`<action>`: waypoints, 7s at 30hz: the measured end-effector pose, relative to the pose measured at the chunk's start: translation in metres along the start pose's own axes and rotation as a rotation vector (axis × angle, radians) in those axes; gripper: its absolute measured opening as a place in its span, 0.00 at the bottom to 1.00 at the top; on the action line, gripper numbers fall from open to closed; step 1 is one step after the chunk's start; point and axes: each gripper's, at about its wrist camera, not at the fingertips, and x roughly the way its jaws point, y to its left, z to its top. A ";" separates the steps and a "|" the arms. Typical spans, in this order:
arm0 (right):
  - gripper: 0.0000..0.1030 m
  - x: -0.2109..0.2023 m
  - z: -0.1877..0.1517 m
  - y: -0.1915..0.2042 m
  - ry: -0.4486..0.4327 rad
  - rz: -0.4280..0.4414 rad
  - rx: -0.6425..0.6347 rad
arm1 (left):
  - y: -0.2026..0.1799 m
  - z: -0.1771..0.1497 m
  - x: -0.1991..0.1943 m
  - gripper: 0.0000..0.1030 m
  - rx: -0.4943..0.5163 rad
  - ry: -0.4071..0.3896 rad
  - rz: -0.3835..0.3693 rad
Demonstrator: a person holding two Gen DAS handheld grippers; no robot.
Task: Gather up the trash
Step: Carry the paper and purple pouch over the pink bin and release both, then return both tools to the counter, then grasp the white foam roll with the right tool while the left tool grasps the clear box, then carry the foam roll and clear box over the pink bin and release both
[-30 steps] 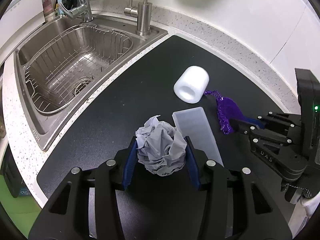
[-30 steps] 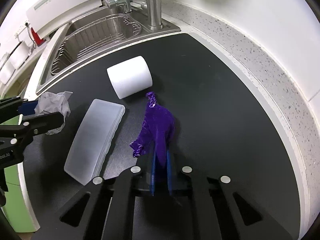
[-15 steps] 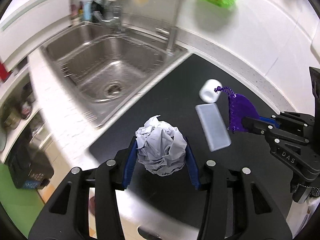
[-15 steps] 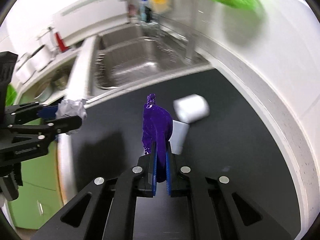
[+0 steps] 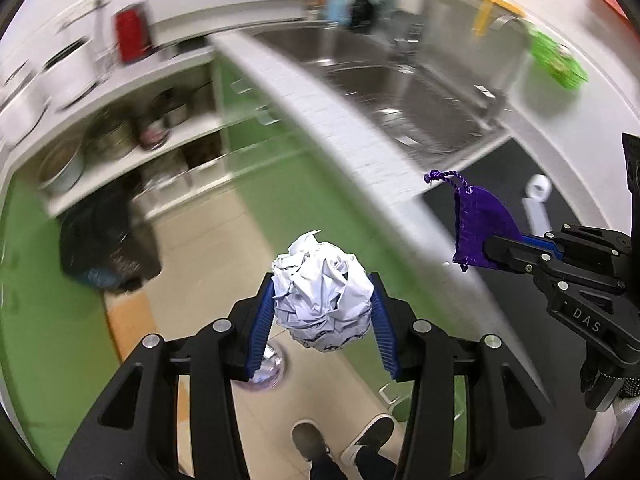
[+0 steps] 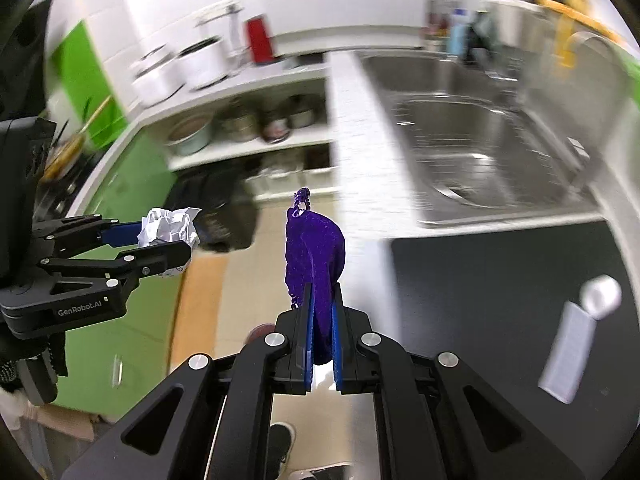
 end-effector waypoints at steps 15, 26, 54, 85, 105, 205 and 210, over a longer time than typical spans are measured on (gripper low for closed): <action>0.06 0.192 -0.029 0.096 0.262 0.150 -0.124 | 0.145 -0.111 0.106 0.44 -0.240 0.148 0.043; 0.06 0.363 -0.123 0.116 0.459 0.188 -0.150 | 0.207 -0.215 0.257 0.44 -0.358 0.277 0.022; 0.92 0.459 -0.185 0.120 0.467 0.202 -0.127 | 0.253 -0.272 0.345 0.97 -0.485 0.269 -0.005; 0.94 0.028 -0.048 0.060 0.041 0.065 0.121 | 0.109 -0.049 -0.004 0.97 -0.222 -0.023 0.025; 0.94 -0.184 -0.105 -0.143 -0.244 -0.292 0.476 | -0.158 0.053 -0.036 0.97 0.185 -0.121 -0.242; 0.42 -0.164 -0.121 -0.252 -0.088 -0.302 0.370 | -0.311 0.042 0.080 0.50 0.323 0.002 -0.077; 0.42 -0.140 -0.088 -0.188 -0.094 -0.225 0.288 | -0.238 0.035 0.040 0.50 0.273 -0.032 -0.034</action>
